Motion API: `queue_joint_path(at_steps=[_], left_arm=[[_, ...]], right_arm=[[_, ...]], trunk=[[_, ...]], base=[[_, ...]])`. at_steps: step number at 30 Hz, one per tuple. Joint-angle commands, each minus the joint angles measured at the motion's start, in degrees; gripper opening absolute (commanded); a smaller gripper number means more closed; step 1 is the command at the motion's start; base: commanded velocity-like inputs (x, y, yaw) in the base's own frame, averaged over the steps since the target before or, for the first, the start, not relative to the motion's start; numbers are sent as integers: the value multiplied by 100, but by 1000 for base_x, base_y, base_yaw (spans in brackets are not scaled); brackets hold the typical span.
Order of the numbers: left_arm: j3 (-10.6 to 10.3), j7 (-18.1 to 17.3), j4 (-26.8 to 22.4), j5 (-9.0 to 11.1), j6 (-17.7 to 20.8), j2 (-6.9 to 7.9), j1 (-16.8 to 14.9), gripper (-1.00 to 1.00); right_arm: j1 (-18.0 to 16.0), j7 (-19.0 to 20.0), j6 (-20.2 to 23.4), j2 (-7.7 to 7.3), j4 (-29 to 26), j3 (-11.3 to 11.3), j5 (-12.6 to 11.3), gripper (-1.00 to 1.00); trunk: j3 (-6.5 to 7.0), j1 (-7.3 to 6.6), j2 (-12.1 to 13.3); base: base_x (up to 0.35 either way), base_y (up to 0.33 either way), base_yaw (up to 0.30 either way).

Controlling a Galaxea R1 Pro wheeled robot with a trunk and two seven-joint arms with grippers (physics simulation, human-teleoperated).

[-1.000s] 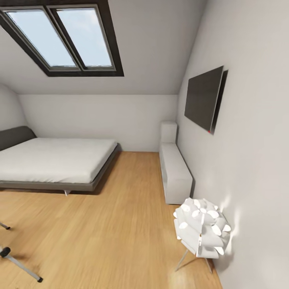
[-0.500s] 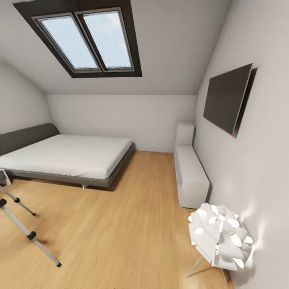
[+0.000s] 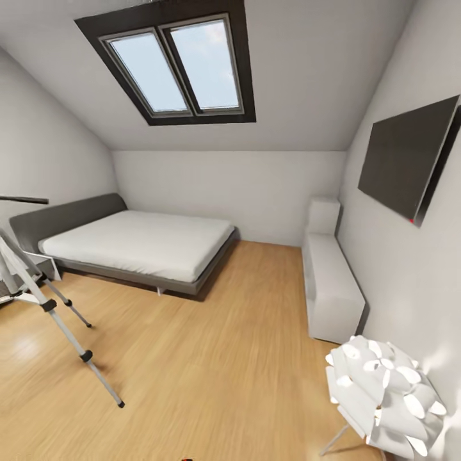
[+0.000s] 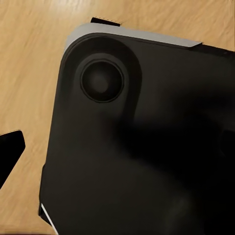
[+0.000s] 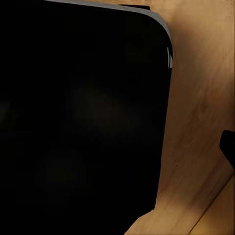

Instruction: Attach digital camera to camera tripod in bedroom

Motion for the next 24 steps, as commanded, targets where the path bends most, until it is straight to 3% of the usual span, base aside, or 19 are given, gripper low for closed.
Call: queue_joint_path(at_steps=[1, 9, 24], left_arm=[[12, -3, -5, 33, -10, 1, 1, 100], [12, -3, -5, 33, -10, -1, 1, 100], [12, -3, -5, 25, -18, -13, 1, 100]], right_arm=[[-2, -1, -18, -1, 5, -1, 26, 100], [-6, -1, -18, -4, 5, -5, 25, 100], [-4, 14, -18, -18, 5, 7, 26, 100]], trunk=[[-5, 0, -3], [-5, 0, -3], [-5, 0, -3]], base=[[0, 0, 267], [0, 0, 230], [0, 0, 15]])
